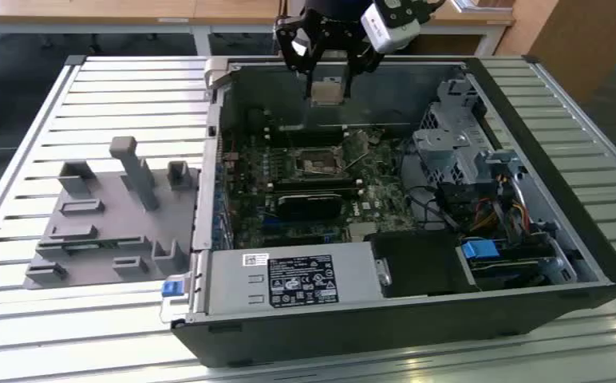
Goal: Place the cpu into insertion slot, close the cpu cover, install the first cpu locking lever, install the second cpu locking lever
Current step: 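Place the cpu into insertion slot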
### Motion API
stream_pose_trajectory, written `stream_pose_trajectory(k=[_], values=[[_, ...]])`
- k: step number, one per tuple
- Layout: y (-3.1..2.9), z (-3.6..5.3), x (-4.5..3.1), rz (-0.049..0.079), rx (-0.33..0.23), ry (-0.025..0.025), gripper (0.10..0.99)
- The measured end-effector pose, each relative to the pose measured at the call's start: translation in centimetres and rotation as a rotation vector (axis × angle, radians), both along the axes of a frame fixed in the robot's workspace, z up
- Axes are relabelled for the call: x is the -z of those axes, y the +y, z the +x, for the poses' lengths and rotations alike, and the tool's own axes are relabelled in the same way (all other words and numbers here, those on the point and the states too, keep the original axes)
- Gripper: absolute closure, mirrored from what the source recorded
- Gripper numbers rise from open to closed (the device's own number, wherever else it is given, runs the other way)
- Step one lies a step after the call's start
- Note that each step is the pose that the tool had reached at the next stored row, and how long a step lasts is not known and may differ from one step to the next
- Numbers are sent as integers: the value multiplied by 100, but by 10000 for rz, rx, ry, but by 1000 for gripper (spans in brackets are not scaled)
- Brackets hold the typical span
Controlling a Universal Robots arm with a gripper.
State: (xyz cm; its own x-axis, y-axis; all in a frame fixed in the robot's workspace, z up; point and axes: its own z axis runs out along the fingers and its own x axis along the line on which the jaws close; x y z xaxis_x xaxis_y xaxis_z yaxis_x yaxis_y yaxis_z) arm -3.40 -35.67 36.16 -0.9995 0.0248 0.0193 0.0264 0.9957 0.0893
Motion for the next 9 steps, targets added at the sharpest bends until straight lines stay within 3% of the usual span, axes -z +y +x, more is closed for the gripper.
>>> stream_pose_trajectory(k=[9], values=[[0, 0, 0, 1, 37, 0, 549]])
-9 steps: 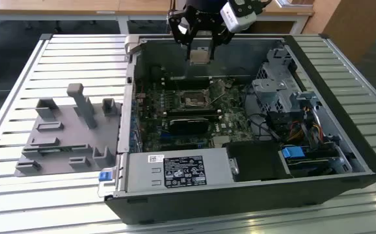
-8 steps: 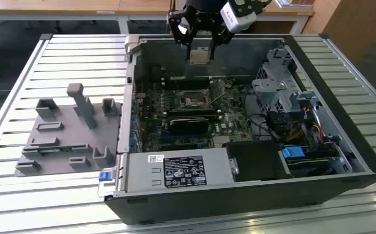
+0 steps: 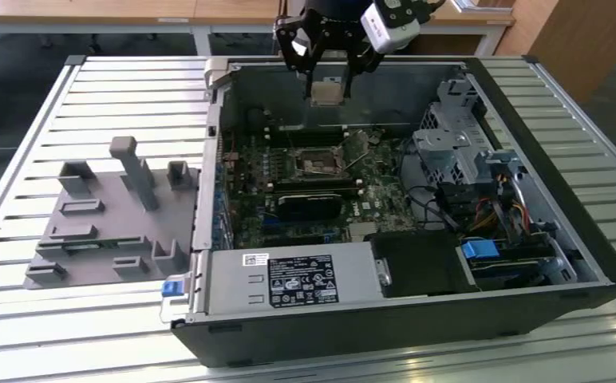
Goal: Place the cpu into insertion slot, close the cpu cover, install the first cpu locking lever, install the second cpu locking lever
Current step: 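Place the cpu into insertion slot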
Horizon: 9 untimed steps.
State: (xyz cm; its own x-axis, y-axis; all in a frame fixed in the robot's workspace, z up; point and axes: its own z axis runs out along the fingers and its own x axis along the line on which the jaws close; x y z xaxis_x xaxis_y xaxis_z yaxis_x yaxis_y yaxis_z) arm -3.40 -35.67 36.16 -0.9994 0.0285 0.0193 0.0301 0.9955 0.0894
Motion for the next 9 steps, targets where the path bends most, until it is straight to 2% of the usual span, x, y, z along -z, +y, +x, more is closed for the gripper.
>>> stream_pose_trajectory(k=[9], values=[[0, 0, 0, -1, 141, 0, 549]])
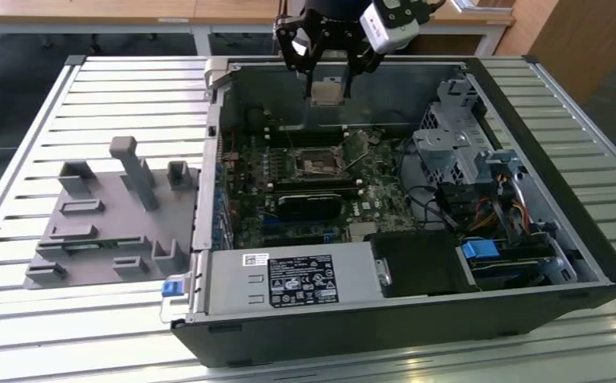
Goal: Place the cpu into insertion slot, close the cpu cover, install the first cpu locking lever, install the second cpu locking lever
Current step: 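Place the cpu into insertion slot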
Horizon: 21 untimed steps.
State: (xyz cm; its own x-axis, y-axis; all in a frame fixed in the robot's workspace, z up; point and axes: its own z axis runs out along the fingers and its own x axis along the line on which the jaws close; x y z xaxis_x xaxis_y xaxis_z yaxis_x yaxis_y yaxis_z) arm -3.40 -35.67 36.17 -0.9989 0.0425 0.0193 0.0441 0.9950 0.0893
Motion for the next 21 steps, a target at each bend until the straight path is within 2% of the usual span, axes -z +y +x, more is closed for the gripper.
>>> stream_pose_trajectory(k=[21], values=[[0, 0, 0, 0, 380, 0, 549]])
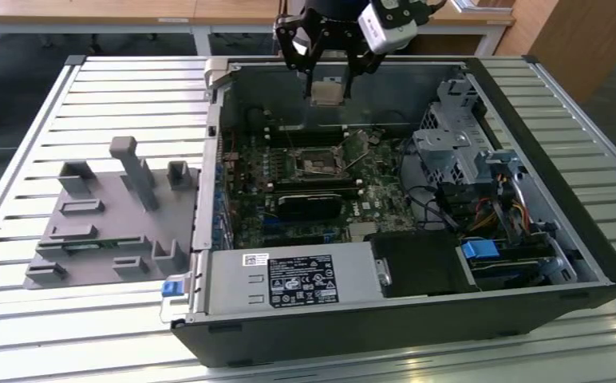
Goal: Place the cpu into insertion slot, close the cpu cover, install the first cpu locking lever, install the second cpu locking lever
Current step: 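Place the cpu into insertion slot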
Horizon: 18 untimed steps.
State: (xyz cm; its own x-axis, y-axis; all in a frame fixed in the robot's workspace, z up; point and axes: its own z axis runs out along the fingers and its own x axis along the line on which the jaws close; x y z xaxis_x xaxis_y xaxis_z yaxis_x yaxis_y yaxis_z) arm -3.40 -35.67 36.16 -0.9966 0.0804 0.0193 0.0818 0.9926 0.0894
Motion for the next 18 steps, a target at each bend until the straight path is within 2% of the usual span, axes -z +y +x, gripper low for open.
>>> stream_pose_trajectory(k=[6, 18], values=[[0, 0, 1, -1, 525, 0, 549], [0, 0, 5, 0, 2210, 0, 549]])
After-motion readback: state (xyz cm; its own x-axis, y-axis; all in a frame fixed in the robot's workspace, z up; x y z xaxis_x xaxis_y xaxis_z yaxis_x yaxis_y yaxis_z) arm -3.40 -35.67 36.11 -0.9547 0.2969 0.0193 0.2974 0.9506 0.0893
